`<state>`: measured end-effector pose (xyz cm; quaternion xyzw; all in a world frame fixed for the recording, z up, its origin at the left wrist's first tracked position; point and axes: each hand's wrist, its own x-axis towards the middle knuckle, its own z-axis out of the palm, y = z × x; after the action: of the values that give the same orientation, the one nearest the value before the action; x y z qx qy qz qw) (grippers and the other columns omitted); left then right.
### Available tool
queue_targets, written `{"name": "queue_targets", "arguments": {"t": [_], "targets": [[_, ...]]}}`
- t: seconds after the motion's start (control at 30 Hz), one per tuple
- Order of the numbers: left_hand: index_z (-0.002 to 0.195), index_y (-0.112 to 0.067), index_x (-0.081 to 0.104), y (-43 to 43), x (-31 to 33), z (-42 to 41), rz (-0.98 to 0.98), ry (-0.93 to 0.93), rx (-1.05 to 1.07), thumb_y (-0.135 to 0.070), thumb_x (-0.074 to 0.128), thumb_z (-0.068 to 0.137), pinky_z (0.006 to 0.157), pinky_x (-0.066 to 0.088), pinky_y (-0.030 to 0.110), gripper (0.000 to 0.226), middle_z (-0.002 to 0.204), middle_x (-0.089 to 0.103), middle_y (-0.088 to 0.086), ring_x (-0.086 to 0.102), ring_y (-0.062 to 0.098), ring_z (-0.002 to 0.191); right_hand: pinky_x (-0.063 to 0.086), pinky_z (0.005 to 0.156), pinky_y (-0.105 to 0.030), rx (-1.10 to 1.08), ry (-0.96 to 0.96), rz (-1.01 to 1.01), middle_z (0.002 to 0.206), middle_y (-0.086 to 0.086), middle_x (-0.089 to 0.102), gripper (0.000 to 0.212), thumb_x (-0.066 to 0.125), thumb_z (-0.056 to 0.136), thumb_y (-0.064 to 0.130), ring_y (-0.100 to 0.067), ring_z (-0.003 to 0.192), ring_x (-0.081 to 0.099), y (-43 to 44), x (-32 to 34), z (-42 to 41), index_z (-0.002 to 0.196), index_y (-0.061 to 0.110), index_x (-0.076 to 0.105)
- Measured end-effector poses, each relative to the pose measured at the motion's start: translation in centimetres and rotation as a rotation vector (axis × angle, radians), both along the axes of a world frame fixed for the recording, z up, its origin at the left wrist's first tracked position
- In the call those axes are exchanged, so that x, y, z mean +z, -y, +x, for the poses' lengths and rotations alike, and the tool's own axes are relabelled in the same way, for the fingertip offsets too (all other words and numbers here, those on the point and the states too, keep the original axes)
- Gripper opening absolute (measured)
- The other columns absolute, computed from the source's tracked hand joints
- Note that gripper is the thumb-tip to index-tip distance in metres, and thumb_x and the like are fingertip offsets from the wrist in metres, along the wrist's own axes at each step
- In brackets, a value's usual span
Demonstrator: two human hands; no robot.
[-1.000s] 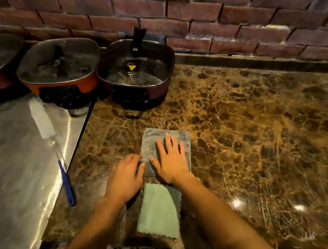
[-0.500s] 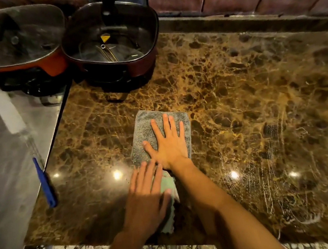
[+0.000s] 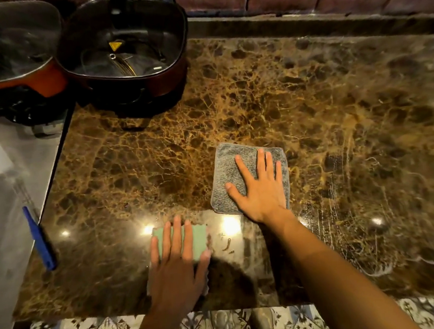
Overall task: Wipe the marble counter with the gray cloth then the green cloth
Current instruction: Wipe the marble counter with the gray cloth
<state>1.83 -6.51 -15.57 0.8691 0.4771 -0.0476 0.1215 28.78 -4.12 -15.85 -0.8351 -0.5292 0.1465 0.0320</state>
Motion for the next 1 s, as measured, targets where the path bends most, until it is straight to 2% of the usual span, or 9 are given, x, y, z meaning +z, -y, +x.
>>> {"name": "queue_targets", "arguments": {"t": [0.1, 0.23, 0.43, 0.5, 0.63, 0.77, 0.87, 1.0], "targets": [[0.159, -0.008, 0.026, -2.2, 0.4, 2.7, 0.037, 0.037, -0.048, -0.050, 0.027, 0.105, 0.123, 0.017, 0.060, 0.068, 0.168, 0.017, 0.016, 0.016, 0.036, 0.156, -0.013, 0.125, -0.056, -0.021, 0.003, -0.023, 0.169, -0.017, -0.023, 0.078, 0.013, 0.095, 0.083, -0.033, 0.155, -0.026, 1.5, 0.1, 1.4, 0.161, 0.048, -0.008], [0.163, -0.020, 0.006, -8.5, 0.9, 8.9, 0.009, 0.062, -0.025, -0.054, 0.008, 0.103, 0.126, -0.003, 0.053, 0.069, 0.171, -0.001, 0.005, -0.004, 0.027, 0.158, -0.012, 0.125, -0.055, -0.040, 0.001, -0.015, 0.170, -0.014, -0.023, 0.079, 0.013, 0.094, 0.084, -0.030, 0.156, -0.026, 2.5, 0.3, 1.7, 0.161, 0.048, -0.009], [0.162, -0.032, -0.005, -14.6, 0.0, 14.8, -0.019, -0.009, -0.030, -0.053, 0.006, 0.104, 0.123, -0.010, 0.059, 0.063, 0.171, -0.013, 0.002, -0.015, 0.028, 0.157, -0.016, 0.125, -0.052, -0.141, -0.087, -0.024, 0.172, -0.009, -0.015, 0.087, 0.013, 0.087, 0.093, -0.027, 0.156, -0.024, 1.0, 1.4, 1.3, 0.160, 0.051, -0.009], [0.161, -0.034, -0.008, -14.7, -0.8, 15.0, -0.003, -0.002, -0.020, -0.054, 0.003, 0.102, 0.123, -0.011, 0.060, 0.063, 0.170, -0.016, 0.001, -0.017, 0.028, 0.156, -0.018, 0.124, -0.055, -0.140, -0.075, -0.063, 0.171, -0.010, -0.021, 0.088, 0.010, 0.085, 0.094, -0.030, 0.155, -0.028, 0.8, 1.5, 1.1, 0.159, 0.051, -0.011], [0.162, -0.035, -0.005, -14.5, -1.3, 14.7, 0.047, 0.041, -0.023, -0.054, 0.006, 0.102, 0.123, -0.008, 0.060, 0.064, 0.171, -0.011, 0.001, -0.013, 0.027, 0.157, -0.020, 0.121, -0.060, -0.148, -0.090, -0.135, 0.163, -0.009, -0.040, 0.091, 0.006, 0.084, 0.095, -0.030, 0.148, -0.042, 1.0, 1.6, 0.4, 0.158, 0.049, -0.020], [0.162, -0.035, -0.005, -14.6, -1.6, 14.9, 0.062, 0.060, -0.025, -0.054, 0.007, 0.102, 0.123, -0.006, 0.061, 0.064, 0.171, -0.011, 0.002, -0.014, 0.028, 0.157, -0.023, 0.120, -0.059, -0.186, -0.196, -0.230, 0.161, -0.007, -0.043, 0.092, 0.006, 0.082, 0.096, -0.028, 0.145, -0.045, 0.0, 3.0, 0.5, 0.158, 0.050, -0.018], [0.162, -0.034, 0.001, -14.6, -1.7, 14.9, 0.084, 0.067, -0.032, -0.054, 0.008, 0.102, 0.123, -0.004, 0.062, 0.064, 0.171, -0.005, 0.003, -0.008, 0.029, 0.158, -0.024, 0.119, -0.059, -0.144, -0.248, -0.404, 0.155, -0.010, -0.049, 0.095, 0.014, 0.084, 0.094, -0.031, 0.142, -0.048, -0.9, 4.2, 1.3, 0.156, 0.046, -0.025], [0.162, -0.035, 0.001, -14.9, -2.0, 15.1, 0.069, 0.054, -0.022, -0.055, 0.006, 0.101, 0.123, -0.003, 0.063, 0.064, 0.171, -0.007, 0.002, -0.008, 0.029, 0.158, -0.023, 0.120, -0.060, -0.089, -0.335, -0.600, 0.148, -0.012, -0.053, 0.093, 0.021, 0.091, 0.088, -0.034, 0.139, -0.049, -2.1, 5.8, 2.6, 0.154, 0.043, -0.031]]}}
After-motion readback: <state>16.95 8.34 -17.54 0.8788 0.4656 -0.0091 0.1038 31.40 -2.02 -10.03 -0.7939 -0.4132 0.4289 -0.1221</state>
